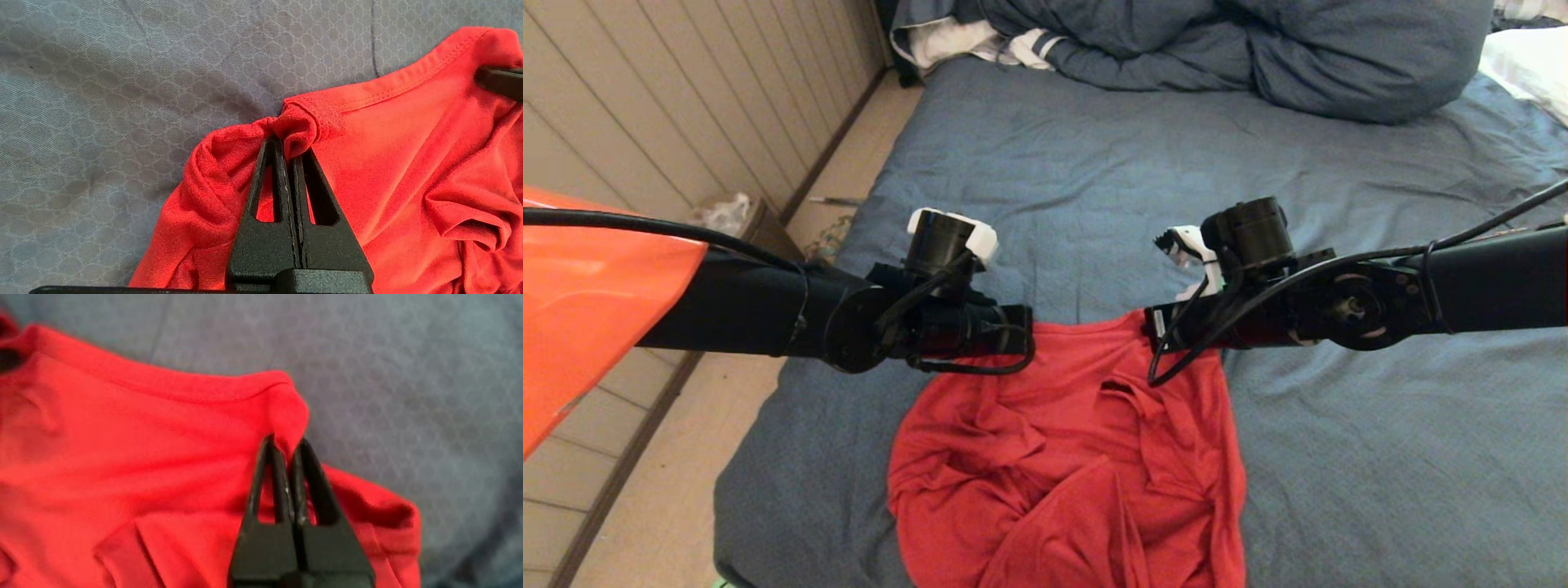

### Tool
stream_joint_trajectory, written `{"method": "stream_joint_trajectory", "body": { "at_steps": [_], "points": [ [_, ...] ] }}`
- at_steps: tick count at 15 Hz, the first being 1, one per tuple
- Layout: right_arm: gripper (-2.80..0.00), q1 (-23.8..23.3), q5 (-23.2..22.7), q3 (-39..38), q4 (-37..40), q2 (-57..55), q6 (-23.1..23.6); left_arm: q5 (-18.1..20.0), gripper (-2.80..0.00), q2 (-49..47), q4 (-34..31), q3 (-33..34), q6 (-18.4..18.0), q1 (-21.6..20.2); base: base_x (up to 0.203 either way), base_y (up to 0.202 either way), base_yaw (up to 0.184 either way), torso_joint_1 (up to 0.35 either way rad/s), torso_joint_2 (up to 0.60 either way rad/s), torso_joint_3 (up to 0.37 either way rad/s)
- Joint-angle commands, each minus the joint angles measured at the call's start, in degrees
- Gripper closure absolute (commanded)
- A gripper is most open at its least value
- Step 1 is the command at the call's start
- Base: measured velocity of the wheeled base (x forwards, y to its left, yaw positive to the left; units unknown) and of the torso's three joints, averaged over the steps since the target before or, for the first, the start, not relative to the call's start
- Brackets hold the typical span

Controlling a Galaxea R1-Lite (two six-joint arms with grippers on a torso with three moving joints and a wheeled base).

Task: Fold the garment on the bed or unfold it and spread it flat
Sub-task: Unford the red T-shirt

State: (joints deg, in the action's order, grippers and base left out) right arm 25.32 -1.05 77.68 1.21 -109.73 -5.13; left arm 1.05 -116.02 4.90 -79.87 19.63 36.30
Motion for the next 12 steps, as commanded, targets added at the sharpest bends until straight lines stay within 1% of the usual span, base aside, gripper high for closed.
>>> {"method": "stream_joint_trajectory", "body": {
  "at_steps": [1,2,3,4,5,6,7,10,11,12],
  "points": [
    [0.0,0.3,0.0,-0.2,-0.1,0.0,0.0,0.0,0.0,0.0,0.1,0.1,0.1,0.1,0.0,0.0,0.0,0.0,0.0,0.0],
    [0.0,0.4,0.3,-0.3,-0.4,0.1,0.0,-0.4,0.0,0.1,0.1,0.0,0.1,0.1,0.0,0.0,0.0,0.0,0.0,0.0],
    [0.0,1.2,1.0,-0.5,-2.3,0.1,-0.2,-2.1,0.0,0.3,0.2,-0.2,0.1,0.1,0.0,0.0,0.0,0.0,0.0,0.0],
    [0.0,1.2,1.2,-0.5,-2.5,0.2,-0.3,-2.3,0.0,0.3,0.4,-0.3,0.0,0.1,0.0,0.0,0.0,0.0,0.0,0.0],
    [0.0,0.9,1.8,-0.3,-5.9,0.6,-0.5,-6.0,0.0,0.9,2.2,-1.0,-0.2,0.1,0.0,0.0,0.0,0.0,0.0,0.0],
    [0.0,0.7,2.4,0.0,-7.3,0.9,-0.7,-8.4,0.0,1.8,4.6,-2.1,-0.5,0.0,0.0,0.0,0.0,0.0,0.0,0.0],
    [0.0,0.7,3.0,0.5,-7.3,1.0,-0.7,-8.8,0.0,1.9,4.8,-2.6,-0.6,0.0,0.0,0.0,0.0,0.0,0.0,0.0],
    [0.0,0.9,6.7,8.5,-7.2,0.6,-0.4,-13.4,0.0,2.3,6.9,-8.3,-0.9,-0.4,0.0,0.0,0.0,0.0,0.0,0.0],
    [0.0,1.0,7.6,9.8,-7.1,0.1,-0.3,-14.1,0.0,2.0,7.4,-9.0,-1.3,-0.8,0.0,0.0,0.0,0.0,0.0,0.0],
    [0.0,0.9,8.4,12.4,-7.0,-0.8,-0.1,-14.8,0.0,1.6,7.5,-11.2,-1.9,-1.4,0.0,0.0,0.0,0.0,0.0,0.0]
  ]
}}
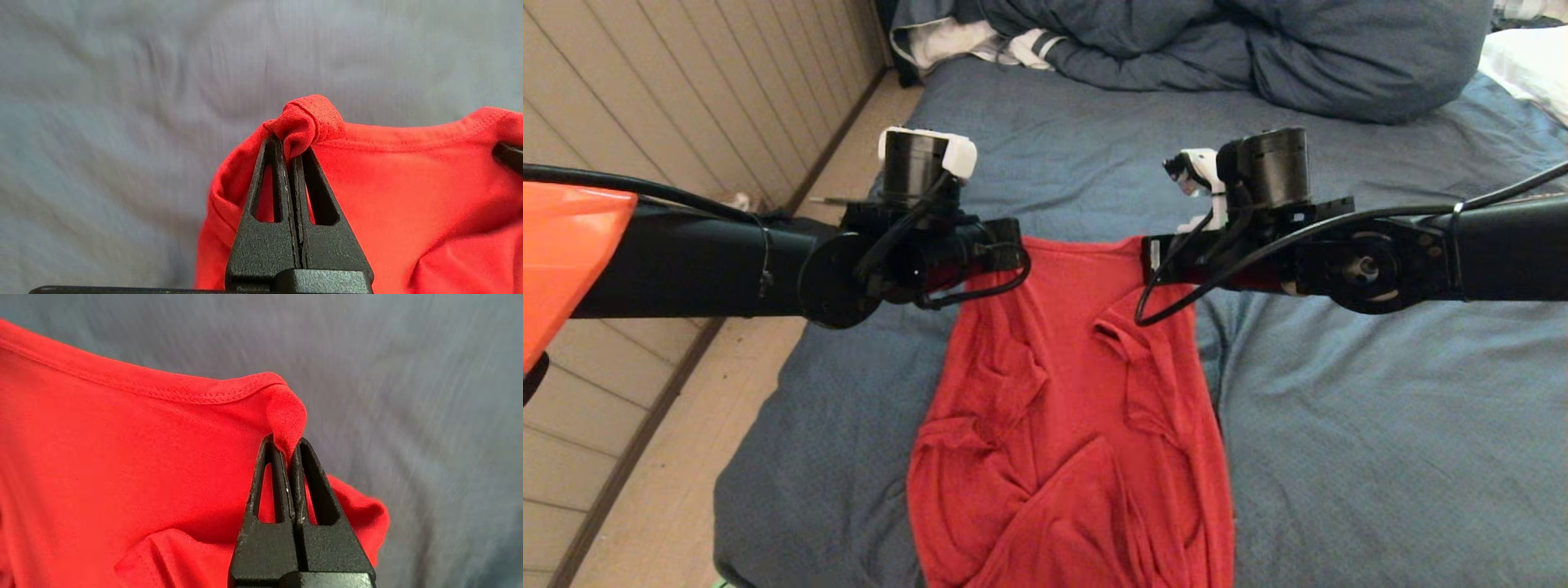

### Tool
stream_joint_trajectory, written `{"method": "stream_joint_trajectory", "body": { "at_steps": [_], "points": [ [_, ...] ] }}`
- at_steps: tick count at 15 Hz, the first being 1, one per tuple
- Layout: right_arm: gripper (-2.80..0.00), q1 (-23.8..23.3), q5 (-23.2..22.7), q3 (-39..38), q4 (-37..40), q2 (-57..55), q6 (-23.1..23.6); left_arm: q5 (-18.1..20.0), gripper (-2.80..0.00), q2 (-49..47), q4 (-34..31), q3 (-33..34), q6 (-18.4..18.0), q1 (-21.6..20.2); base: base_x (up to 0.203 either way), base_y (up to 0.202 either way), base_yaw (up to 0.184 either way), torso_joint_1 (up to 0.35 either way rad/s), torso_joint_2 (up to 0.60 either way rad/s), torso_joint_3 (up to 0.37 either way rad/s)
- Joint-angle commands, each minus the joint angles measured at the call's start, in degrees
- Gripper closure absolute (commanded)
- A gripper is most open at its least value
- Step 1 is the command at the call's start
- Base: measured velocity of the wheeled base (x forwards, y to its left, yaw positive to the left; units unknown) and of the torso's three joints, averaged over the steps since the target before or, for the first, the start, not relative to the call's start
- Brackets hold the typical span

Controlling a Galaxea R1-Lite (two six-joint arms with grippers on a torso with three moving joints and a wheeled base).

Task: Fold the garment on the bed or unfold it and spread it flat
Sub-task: Unford the red T-shirt

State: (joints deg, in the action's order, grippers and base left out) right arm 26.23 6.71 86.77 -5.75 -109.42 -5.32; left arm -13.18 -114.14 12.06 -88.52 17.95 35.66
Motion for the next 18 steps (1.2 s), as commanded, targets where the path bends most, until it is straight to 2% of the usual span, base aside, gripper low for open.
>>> {"method": "stream_joint_trajectory", "body": {
  "at_steps": [1,5,11,14,16,18],
  "points": [
    [0.0,-0.1,1.6,5.9,0.2,-2.4,0.2,-1.1,0.0,-1.1,0.3,-4.5,-1.2,-1.8,0.0,0.0,0.0,0.0,0.0,0.0],
    [0.0,-0.4,5.6,14.5,0.3,-8.4,0.3,-1.3,0.0,-4.0,0.9,-8.1,-2.8,-5.8,0.0,0.0,0.0,0.0,0.0,0.0],
    [0.0,-0.7,7.4,19.6,0.2,-12.4,1.9,-1.3,0.0,-7.6,1.7,-11.9,-3.9,-7.6,0.0,0.0,0.0,0.0,0.0,0.0],
    [0.0,-1.7,7.4,25.6,-0.4,-17.9,5.6,-1.4,0.0,-14.7,2.8,-17.8,-6.1,-8.5,0.0,0.0,0.0,0.0,0.0,0.0],
    [0.0,-1.7,7.4,25.6,-0.5,-18.0,5.7,-1.4,0.0,-15.0,3.1,-18.2,-6.6,-8.8,0.0,0.0,0.0,0.0,0.0,0.0],
    [0.0,-2.0,6.8,25.6,-0.9,-19.2,6.8,-1.3,0.0,-18.0,5.2,-19.2,-10.4,-9.4,0.0,0.0,0.0,0.0,0.0,0.0]
  ]
}}
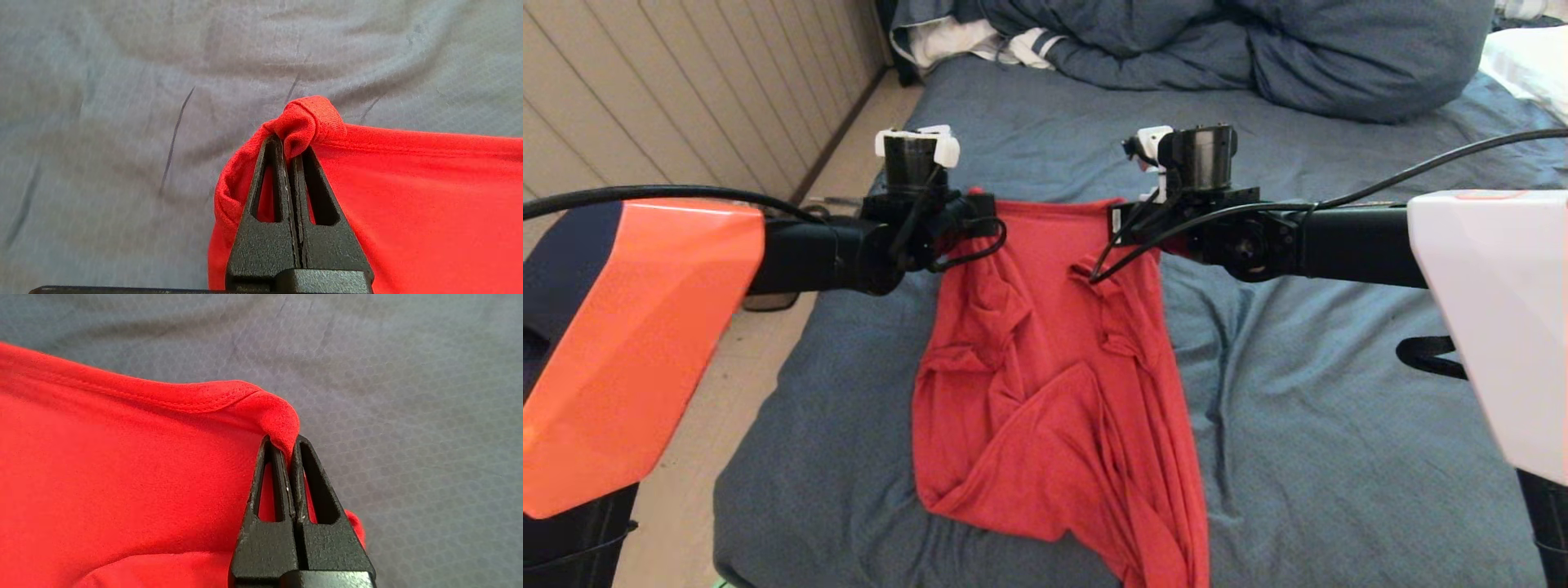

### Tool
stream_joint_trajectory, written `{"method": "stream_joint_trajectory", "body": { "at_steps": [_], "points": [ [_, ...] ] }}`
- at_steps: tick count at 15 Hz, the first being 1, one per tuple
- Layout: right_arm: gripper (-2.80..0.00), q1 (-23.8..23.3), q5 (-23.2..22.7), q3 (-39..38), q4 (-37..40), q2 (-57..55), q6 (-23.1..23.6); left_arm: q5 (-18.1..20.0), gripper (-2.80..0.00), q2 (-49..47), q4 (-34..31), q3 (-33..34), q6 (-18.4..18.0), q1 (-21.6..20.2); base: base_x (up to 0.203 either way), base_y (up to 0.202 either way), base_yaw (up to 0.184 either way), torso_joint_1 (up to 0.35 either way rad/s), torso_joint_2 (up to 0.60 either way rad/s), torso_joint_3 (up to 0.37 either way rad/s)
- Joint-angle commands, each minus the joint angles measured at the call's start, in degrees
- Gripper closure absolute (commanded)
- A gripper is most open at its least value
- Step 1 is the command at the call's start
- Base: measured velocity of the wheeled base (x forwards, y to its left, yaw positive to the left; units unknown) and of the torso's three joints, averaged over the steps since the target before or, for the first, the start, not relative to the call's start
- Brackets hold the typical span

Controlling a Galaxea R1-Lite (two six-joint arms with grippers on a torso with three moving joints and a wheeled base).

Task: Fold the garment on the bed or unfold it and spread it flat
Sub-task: Unford the red T-shirt

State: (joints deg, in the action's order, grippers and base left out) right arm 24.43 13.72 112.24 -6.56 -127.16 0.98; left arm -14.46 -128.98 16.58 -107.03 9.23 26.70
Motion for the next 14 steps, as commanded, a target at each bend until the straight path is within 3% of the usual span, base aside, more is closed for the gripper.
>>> {"method": "stream_joint_trajectory", "body": {
  "at_steps": [1,2,13,14],
  "points": [
    [0.0,-0.4,-0.4,0.2,-0.1,-1.5,1.0,0.0,-2.05,-3.5,1.2,-0.8,-2.5,-0.6,0.0,0.0,0.0,0.0,0.0,0.0],
    [-2.8,-0.7,-0.4,0.2,-0.5,-1.7,1.1,-0.1,-2.8,-3.7,1.2,-0.9,-2.9,-0.6,0.0,0.0,0.0,0.0,0.0,0.0],
    [-2.8,-1.1,-1.0,0.1,-1.2,-1.2,1.2,-0.1,-2.8,-2.9,1.4,-1.1,-3.5,-0.6,0.0,0.0,0.0,0.0,0.0,0.0],
    [0.0,-1.1,-1.0,0.1,-1.2,-1.2,1.2,-0.1,-2.8,-2.9,1.4,-1.1,-3.5,-0.6,0.0,0.0,0.0,0.0,0.0,0.0]
  ]
}}
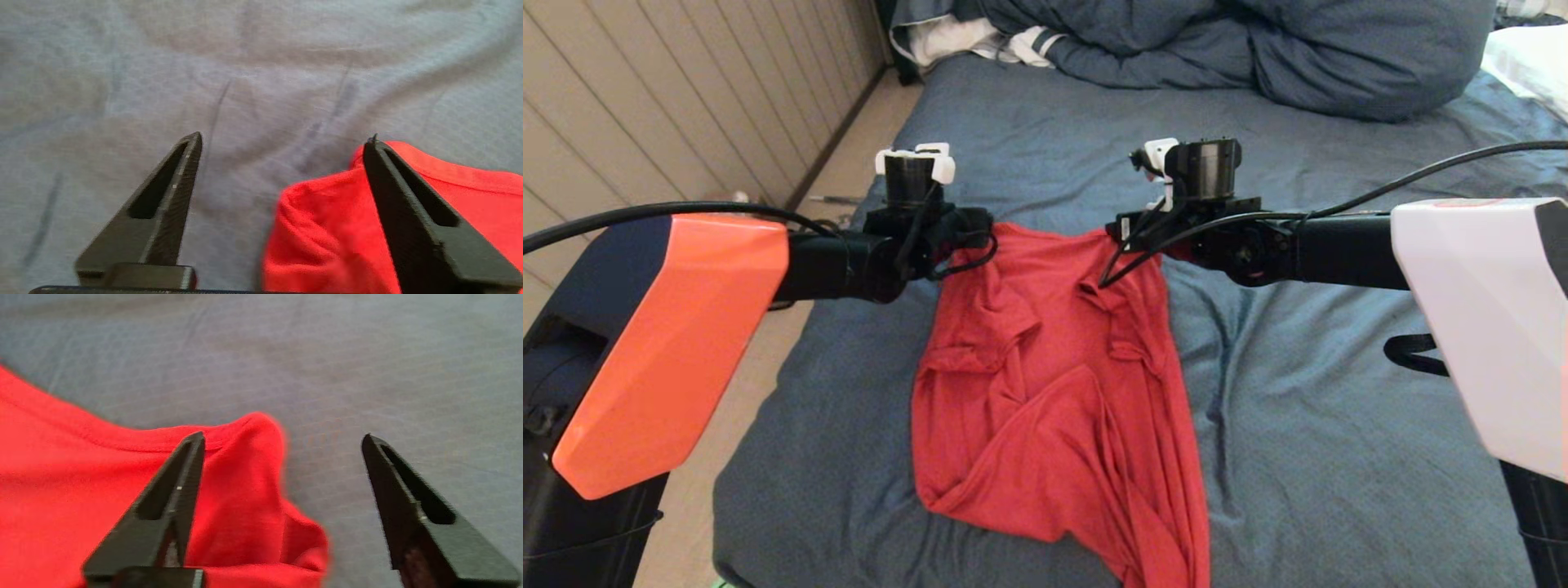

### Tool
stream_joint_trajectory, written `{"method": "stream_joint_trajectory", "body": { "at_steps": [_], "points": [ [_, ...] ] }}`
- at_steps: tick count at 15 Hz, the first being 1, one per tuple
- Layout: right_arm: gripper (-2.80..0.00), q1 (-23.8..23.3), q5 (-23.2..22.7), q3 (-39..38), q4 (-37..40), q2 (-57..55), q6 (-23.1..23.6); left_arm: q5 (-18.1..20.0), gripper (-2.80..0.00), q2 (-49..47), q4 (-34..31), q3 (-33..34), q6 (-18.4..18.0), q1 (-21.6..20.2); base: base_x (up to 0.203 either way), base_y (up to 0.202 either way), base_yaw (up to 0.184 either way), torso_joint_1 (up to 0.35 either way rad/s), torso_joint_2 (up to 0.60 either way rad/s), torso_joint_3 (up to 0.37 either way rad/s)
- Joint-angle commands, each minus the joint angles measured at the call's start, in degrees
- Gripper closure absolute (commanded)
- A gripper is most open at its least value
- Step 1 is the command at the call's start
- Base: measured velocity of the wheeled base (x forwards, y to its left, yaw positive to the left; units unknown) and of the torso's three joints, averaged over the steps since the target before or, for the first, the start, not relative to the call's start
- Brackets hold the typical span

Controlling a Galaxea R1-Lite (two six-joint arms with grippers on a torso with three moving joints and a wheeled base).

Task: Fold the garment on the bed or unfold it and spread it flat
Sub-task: Unford the red T-shirt

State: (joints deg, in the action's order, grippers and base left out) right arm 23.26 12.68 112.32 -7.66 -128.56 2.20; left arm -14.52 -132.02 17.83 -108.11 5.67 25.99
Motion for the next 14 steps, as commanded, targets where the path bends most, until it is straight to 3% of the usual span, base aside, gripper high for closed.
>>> {"method": "stream_joint_trajectory", "body": {
  "at_steps": [1,4,7,10,12,14],
  "points": [
    [0.0,0.0,0.2,-0.2,0.1,0.6,-0.1,-0.5,0.0,0.8,-0.8,0.1,0.1,-0.3,0.0,0.0,0.0,0.0,0.0,0.0],
    [0.0,0.4,0.2,-2.2,3.3,11.7,-0.7,-1.0,0.0,13.5,-9.7,1.1,2.1,-1.7,0.0,0.0,0.0,0.0,0.0,0.0],
    [0.0,1.1,0.2,-6.8,8.4,20.7,-3.1,2.0,0.0,28.8,-22.4,4.9,8.0,-2.6,0.0,0.0,0.0,0.0,0.0,0.0],
    [0.0,2.4,0.2,-13.9,9.4,25.8,-5.1,4.2,0.0,38.3,-26.5,15.2,10.5,-2.8,0.0,0.0,0.0,0.0,0.0,0.0],
    [0.0,2.9,0.2,-14.6,10.1,26.2,-5.8,4.7,0.0,39.4,-27.1,16.7,11.0,-2.8,0.0,0.0,0.0,0.0,0.0,0.0],
    [0.0,5.1,0.2,-20.9,12.3,26.9,-7.6,5.1,0.0,42.8,-26.9,25.2,11.2,-2.5,0.0,0.0,0.0,0.0,0.0,0.0]
  ]
}}
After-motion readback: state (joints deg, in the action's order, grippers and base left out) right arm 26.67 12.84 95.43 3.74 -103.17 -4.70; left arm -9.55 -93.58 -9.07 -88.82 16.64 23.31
